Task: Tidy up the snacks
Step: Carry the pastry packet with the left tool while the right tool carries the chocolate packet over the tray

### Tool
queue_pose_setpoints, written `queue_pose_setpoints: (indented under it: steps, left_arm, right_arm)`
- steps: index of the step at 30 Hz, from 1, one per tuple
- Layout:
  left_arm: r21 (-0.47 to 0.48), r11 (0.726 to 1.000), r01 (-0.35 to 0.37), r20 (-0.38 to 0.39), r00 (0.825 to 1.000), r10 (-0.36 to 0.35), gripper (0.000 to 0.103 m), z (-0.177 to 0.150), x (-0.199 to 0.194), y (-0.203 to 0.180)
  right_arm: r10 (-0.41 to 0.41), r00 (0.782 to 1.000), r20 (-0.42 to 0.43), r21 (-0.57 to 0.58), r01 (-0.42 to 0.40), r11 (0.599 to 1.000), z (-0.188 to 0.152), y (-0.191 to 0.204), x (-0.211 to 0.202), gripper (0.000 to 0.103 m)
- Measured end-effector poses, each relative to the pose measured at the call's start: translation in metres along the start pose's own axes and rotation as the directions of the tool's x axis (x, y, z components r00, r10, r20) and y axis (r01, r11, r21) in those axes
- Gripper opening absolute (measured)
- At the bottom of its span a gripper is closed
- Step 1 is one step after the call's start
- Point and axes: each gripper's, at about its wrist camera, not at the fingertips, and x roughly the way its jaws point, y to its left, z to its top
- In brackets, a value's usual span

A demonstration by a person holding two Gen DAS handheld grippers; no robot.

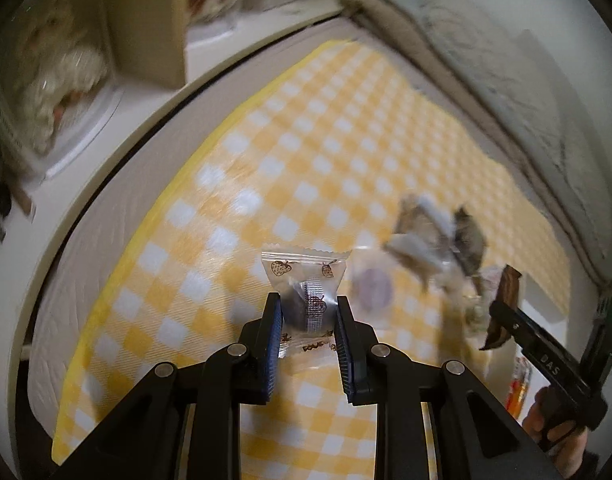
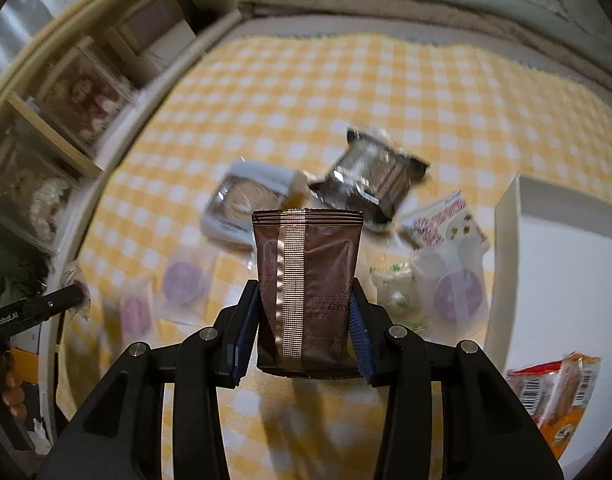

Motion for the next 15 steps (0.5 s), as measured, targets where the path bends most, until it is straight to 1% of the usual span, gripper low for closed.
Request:
queue_pose_setpoints:
  steps: [8,11,13,15]
  left_arm:
    - [0.116,0.992,0.051,0.094,0.994,-0.062,0.025,-0.027,-0.036,-0.037]
    - [0.162,0.985,0.063,0.117,0.99,-0.082,0.025,-0.038,-0.048,-0.053]
    - [0.2,0.978,0.059,0.135,0.987,-0.087,0.025,-0.044,-0.056,-0.062]
    - [0.239,0.969,0.068,0.154,0.982,-0.107,0.025,-0.053,-0.063,-0.076]
  right_arm:
    - [0.005,0.993,0.115,-0.088,0.005,0.996,-0.005,0.009,-0.048,0.042]
    - [0.011,0.989,0.149,-0.093,0.003,0.996,-0.01,0.01,-0.064,0.042]
    - [0.02,0.985,0.173,-0.09,-0.004,0.996,-0.013,0.007,-0.077,0.042]
    - [0.024,0.98,0.197,-0.083,-0.008,0.997,-0.017,0.002,-0.093,0.042]
